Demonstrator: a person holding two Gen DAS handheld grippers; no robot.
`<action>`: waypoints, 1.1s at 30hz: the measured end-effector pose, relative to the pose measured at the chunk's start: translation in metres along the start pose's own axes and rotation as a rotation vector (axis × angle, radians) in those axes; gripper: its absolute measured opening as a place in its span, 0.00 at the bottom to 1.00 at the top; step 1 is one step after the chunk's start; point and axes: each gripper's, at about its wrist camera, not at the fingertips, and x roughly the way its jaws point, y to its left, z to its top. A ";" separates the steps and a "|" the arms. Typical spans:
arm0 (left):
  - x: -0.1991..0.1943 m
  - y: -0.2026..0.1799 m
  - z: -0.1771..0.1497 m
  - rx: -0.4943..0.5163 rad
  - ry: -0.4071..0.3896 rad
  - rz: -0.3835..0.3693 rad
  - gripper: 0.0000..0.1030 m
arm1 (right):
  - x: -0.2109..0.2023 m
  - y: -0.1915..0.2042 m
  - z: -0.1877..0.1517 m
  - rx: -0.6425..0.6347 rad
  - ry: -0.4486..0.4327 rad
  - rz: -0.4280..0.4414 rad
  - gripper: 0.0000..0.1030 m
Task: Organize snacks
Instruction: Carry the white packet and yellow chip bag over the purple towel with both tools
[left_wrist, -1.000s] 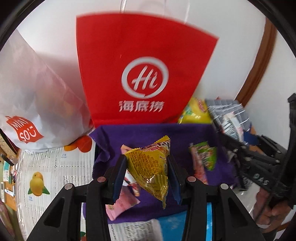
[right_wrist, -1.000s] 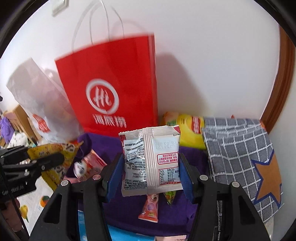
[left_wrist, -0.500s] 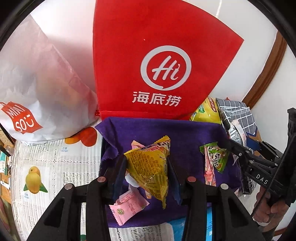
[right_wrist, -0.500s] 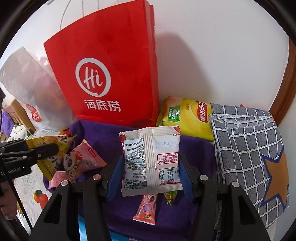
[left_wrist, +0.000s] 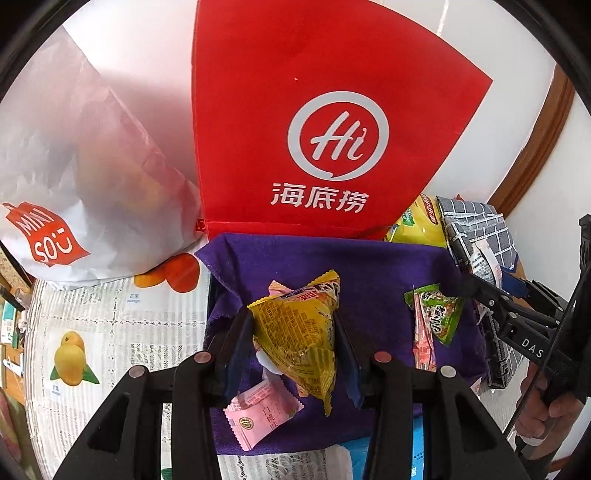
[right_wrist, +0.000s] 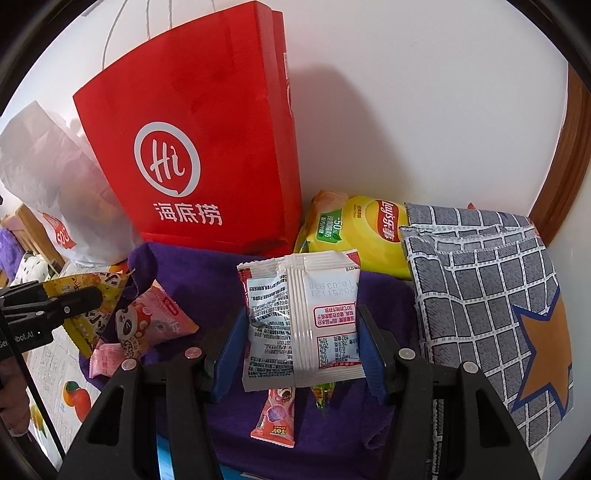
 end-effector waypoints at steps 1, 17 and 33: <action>-0.001 0.002 0.000 -0.004 -0.002 0.002 0.40 | 0.000 -0.001 0.000 0.000 0.000 -0.005 0.55; 0.005 0.006 0.000 -0.004 0.021 0.000 0.40 | 0.019 0.008 -0.006 -0.041 0.075 0.002 0.56; 0.016 -0.002 -0.003 0.019 0.058 -0.005 0.40 | 0.042 0.012 -0.013 -0.071 0.151 -0.017 0.56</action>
